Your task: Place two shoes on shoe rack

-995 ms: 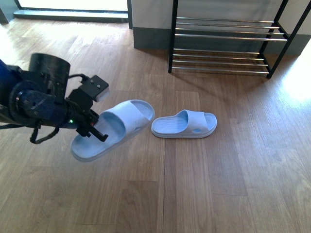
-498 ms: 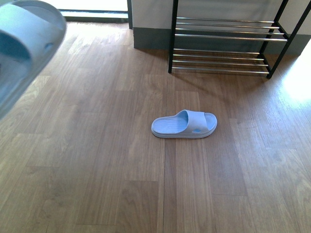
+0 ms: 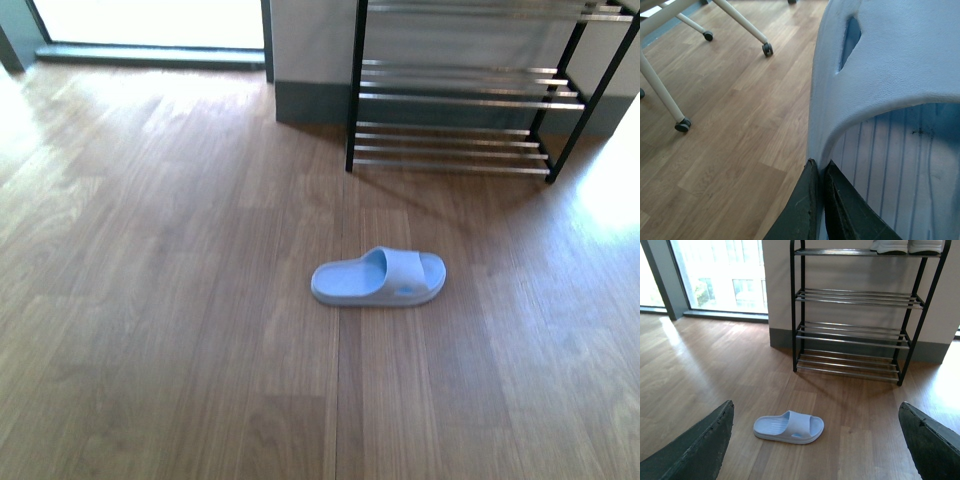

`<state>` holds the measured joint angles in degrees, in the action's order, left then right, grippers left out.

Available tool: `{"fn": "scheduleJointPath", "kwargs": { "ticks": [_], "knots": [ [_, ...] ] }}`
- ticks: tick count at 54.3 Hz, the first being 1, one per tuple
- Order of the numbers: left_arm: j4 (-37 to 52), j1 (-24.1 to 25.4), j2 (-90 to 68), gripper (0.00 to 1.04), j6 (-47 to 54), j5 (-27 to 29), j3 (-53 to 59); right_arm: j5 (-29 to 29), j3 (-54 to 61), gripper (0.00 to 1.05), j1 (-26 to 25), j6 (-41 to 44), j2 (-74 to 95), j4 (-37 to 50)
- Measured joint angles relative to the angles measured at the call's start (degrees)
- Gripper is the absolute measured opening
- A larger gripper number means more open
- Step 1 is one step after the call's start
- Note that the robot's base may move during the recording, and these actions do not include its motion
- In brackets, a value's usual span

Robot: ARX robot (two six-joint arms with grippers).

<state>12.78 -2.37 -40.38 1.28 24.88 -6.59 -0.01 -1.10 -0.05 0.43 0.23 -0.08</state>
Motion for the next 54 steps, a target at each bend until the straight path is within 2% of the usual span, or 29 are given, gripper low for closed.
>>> {"fn": "scheduleJointPath", "kwargs": {
  "ticks": [5,8,17,26,54],
  "knots": [
    [-0.2,0.22,2.86,0.02,-0.63,-1.14,0.07,0.0,0.0,0.96,0.02,0.0,-0.02,0.0],
    [2.84,0.74,3.39,0.02,-0.42,-2.67,-0.09,0.0,0.0,0.96,0.0,0.0,-0.02,0.0],
    [6.75,2.47,1.2,0.02,-0.28,-2.43,-0.09,0.0,0.0,0.95,0.0,0.0,-0.02,0.0],
    [11.65,2.23,-0.59,0.02,0.81,1.18,0.85,0.0,0.0,0.96,0.02,0.0,0.0,0.0],
    [12.2,2.32,-0.44,0.02,0.83,1.9,0.85,0.0,0.0,0.95,0.02,0.0,-0.02,0.0]
  ]
}}
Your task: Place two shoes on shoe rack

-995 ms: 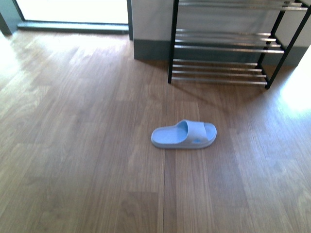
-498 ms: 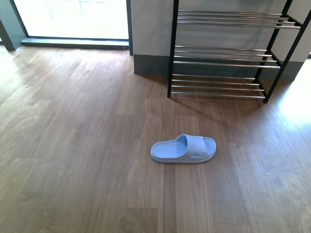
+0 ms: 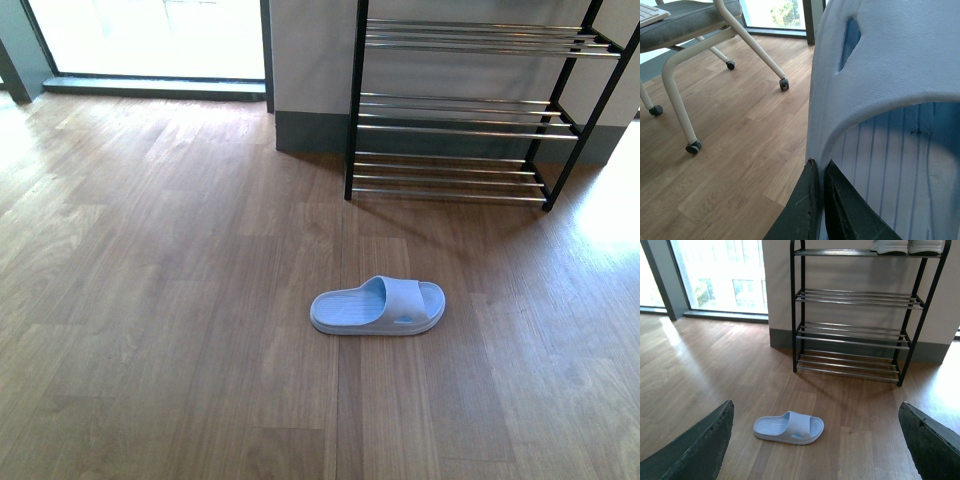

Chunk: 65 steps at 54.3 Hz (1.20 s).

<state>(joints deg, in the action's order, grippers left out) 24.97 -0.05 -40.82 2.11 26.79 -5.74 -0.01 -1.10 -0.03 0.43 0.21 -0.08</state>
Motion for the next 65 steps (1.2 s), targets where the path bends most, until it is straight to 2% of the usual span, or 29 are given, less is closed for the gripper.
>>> {"fn": "scheduleJointPath", "kwargs": {
  "ticks": [58,61,65],
  "knots": [
    [0.0,0.0,-0.07,0.02,0.0,-0.15,0.0,-0.39,-0.07,0.95,0.09,0.04,0.17,-0.17],
    [0.0,0.02,-0.09,0.02,0.0,-0.15,0.0,-4.17,-1.46,0.96,0.5,-0.31,3.69,-4.33],
    [0.0,0.02,-0.07,0.02,0.0,-0.15,0.0,-3.78,-2.03,0.96,-0.24,0.59,14.43,0.96]
  ]
}}
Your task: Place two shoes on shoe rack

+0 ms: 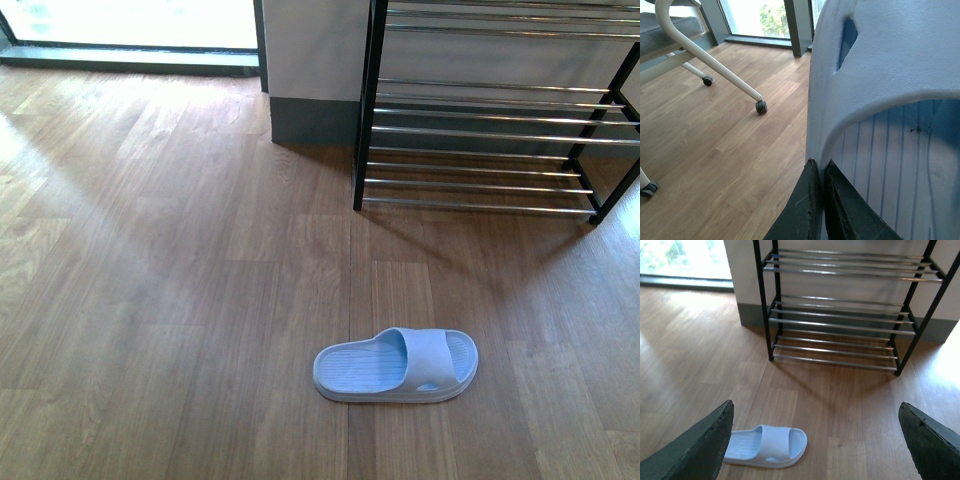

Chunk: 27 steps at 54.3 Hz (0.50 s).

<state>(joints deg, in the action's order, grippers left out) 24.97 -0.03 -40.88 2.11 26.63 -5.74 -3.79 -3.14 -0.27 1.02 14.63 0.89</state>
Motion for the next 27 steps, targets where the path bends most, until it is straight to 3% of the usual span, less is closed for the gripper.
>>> {"fn": "scheduleJointPath", "kwargs": {
  "ticks": [8,14,27],
  "knots": [
    [0.0,0.0,0.0,0.02,0.0,0.0,0.0,0.37,-4.98,0.96,-2.19,4.9,27.36,22.03],
    [0.0,0.0,0.0,0.02,0.0,0.0,0.0,-1.16,-13.42,0.96,-2.86,8.0,57.27,38.05],
    [0.0,0.0,0.0,0.02,0.0,0.0,0.0,-3.34,-30.23,0.96,-2.86,8.44,95.8,37.24]
  ]
}}
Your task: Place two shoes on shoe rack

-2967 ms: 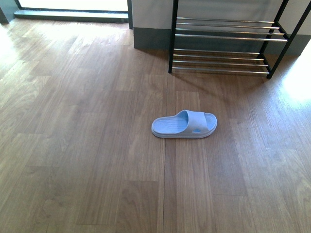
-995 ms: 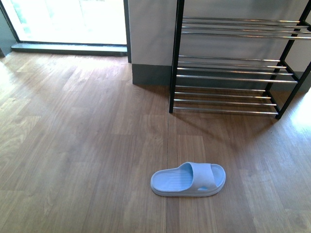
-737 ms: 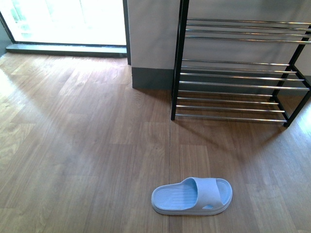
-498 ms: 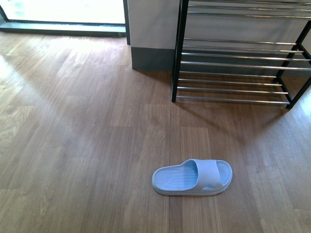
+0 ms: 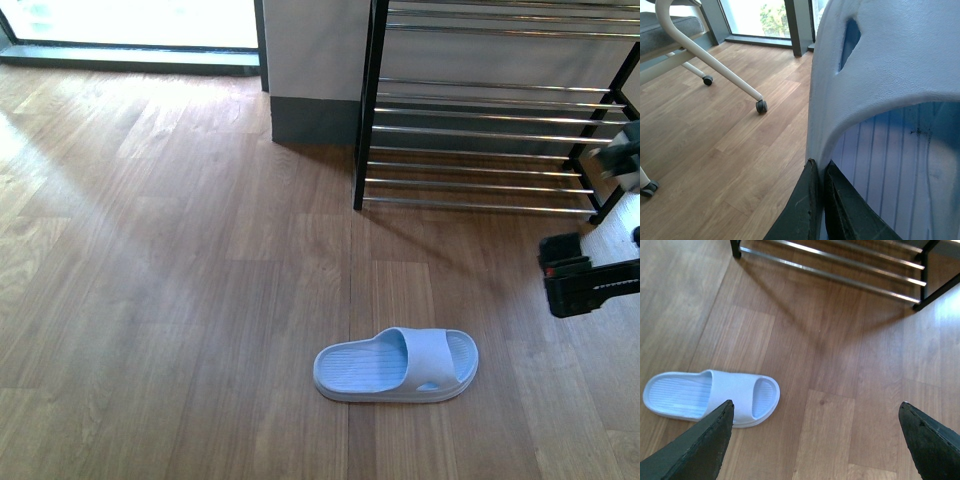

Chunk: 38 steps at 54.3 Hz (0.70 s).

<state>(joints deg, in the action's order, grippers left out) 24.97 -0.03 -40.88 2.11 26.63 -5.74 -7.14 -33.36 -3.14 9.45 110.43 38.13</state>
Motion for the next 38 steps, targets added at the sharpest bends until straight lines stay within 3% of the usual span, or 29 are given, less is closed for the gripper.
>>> {"fn": "scheduleJointPath", "kwargs": {
  "ticks": [12,26,38],
  "knots": [
    [0.0,0.0,0.0,0.02,0.0,0.0,0.0,-0.76,-10.14,0.96,0.98,-2.6,15.56,-3.89],
    [0.0,0.0,0.0,0.02,0.0,0.02,0.0,5.22,-18.99,0.96,7.28,-10.58,27.78,-10.19],
    [0.0,0.0,0.0,0.02,0.0,0.0,0.0,4.28,-26.56,0.96,11.19,-13.79,34.05,-13.09]
  ]
}}
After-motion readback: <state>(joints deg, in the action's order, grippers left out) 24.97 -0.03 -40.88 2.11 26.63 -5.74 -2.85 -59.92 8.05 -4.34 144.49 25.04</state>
